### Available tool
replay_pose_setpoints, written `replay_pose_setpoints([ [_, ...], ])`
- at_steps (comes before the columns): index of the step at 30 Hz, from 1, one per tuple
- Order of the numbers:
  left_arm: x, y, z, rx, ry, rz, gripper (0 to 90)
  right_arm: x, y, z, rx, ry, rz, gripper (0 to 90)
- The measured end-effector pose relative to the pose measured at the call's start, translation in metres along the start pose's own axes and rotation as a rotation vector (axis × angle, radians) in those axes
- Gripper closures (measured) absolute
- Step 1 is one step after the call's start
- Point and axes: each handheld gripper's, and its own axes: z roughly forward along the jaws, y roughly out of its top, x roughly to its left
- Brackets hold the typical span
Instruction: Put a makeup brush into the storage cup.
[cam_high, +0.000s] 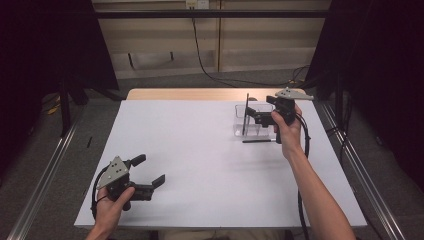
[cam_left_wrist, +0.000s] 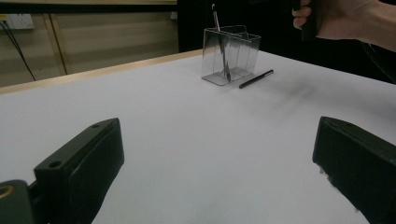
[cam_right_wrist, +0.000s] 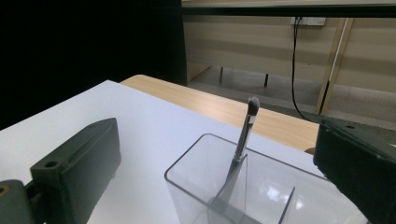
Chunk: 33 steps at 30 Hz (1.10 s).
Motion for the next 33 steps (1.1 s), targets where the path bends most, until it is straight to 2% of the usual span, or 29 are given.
replay_pose_setpoints([
  [7, 0.000, 0.000, 0.000, 0.001, -0.002, 0.002, 2.1, 0.002, -0.002, -0.014, -0.005, 0.007, -0.004, 0.2],
  [11, 0.001, 0.000, -0.001, 0.004, 0.001, 0.001, 2.2, 0.003, -0.002, -0.022, 0.013, 0.014, -0.011, 0.2],
  [13, 0.001, 0.000, -0.001, -0.006, 0.001, -0.016, 2.2, 0.003, -0.002, -0.025, 0.007, 0.020, -0.011, 0.2],
  [15, 0.002, 0.000, -0.001, -0.005, 0.004, -0.011, 2.2, 0.004, -0.002, -0.028, 0.009, 0.019, -0.014, 0.2],
  [23, 0.001, 0.000, -0.002, -0.007, 0.002, -0.014, 2.1, 0.006, -0.013, -0.042, 0.017, 0.036, -0.010, 0.2],
  [26, 0.001, 0.000, -0.002, -0.007, 0.005, -0.014, 2.2, 0.007, -0.016, -0.047, 0.004, 0.040, -0.016, 0.4],
  [29, 0.002, -0.001, -0.003, -0.004, 0.007, -0.010, 2.2, 0.009, -0.020, -0.053, 0.020, 0.054, -0.005, 0.4],
  [33, 0.003, -0.001, -0.003, -0.002, 0.018, -0.024, 2.2, 0.012, -0.023, -0.061, 0.012, 0.059, -0.009, 0.4],
])
